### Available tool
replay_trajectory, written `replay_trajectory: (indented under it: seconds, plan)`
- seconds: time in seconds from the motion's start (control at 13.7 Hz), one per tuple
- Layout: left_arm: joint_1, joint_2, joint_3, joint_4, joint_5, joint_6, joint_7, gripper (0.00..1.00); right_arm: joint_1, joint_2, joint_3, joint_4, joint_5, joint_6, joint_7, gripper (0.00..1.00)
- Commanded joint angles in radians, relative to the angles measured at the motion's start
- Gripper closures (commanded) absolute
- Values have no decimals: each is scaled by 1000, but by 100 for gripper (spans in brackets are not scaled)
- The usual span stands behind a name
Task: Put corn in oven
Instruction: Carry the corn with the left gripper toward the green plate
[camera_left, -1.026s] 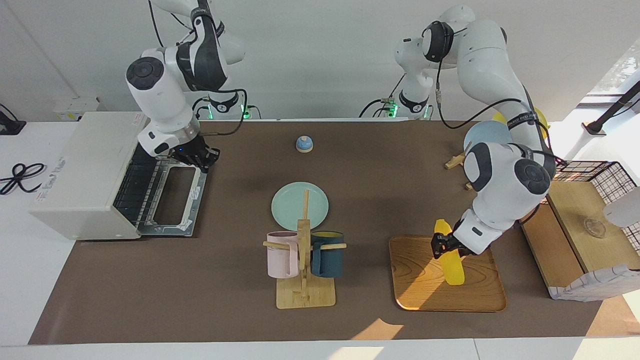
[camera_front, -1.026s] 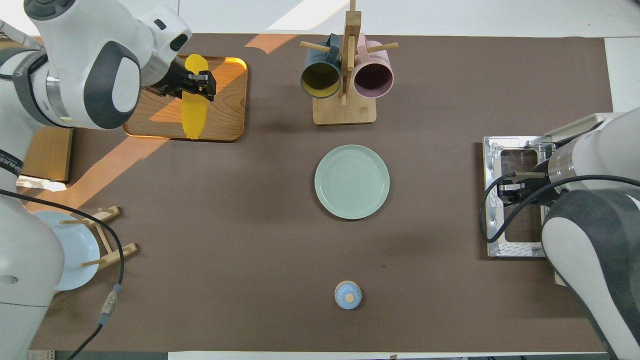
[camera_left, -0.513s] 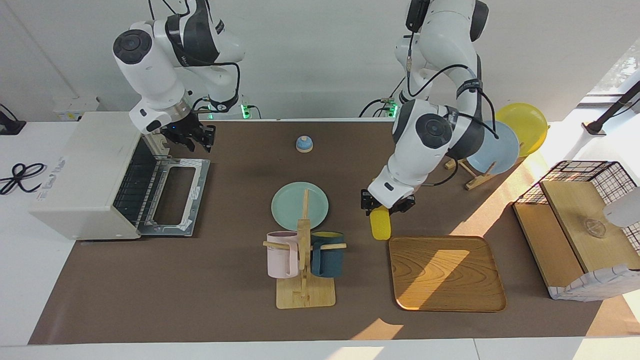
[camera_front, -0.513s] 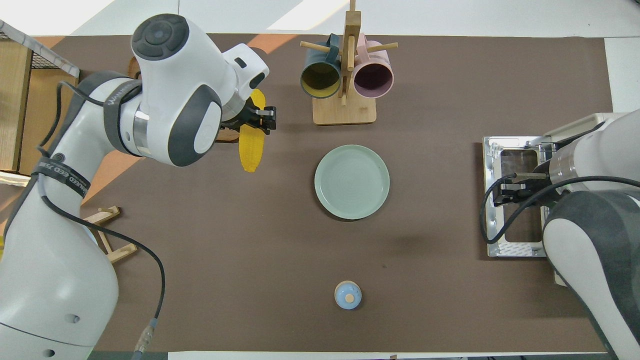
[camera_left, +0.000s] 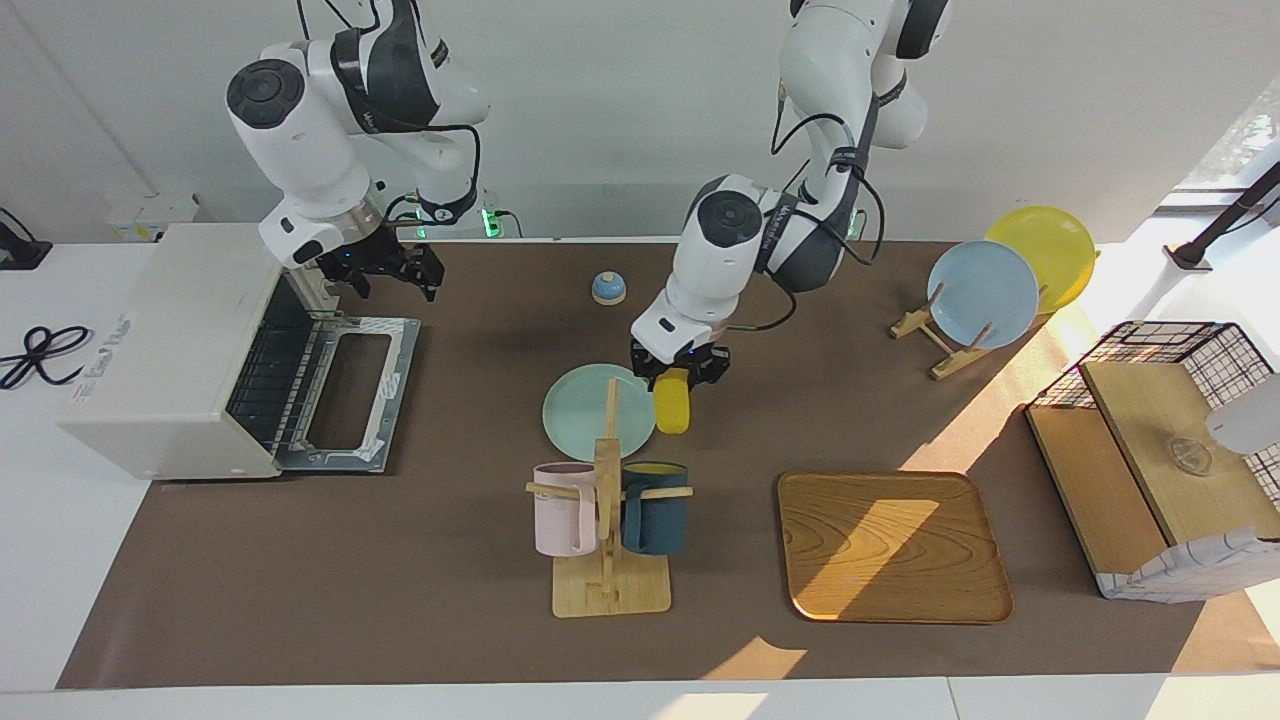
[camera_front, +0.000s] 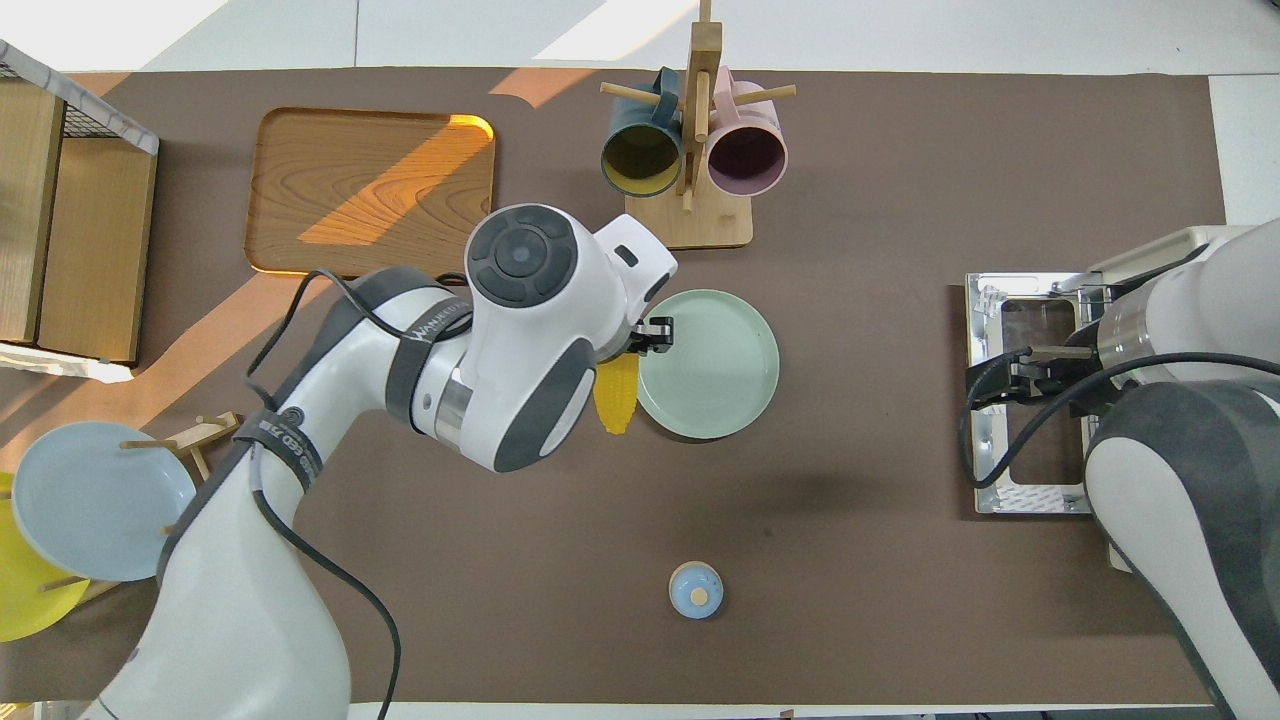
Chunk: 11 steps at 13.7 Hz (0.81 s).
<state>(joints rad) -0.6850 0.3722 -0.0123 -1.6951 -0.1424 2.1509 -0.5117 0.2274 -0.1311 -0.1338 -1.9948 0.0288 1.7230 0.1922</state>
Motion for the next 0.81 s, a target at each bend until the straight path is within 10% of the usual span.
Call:
replay_trajectory:
  seconds: [0.0,0.66,0.73]
  plan:
    - [-73,40,17,-35,-9,133,-65,100,-5,-8,2,-2,20,-14,-14,0]
    - [-124,110,20,-35,-9,290,-88,100,-11,-8,0,-2,20,-28,-50,0]
    - [-120,110,20,-32,-11,288,-88,77,-13,-8,0,-2,20,-29,-48,0]
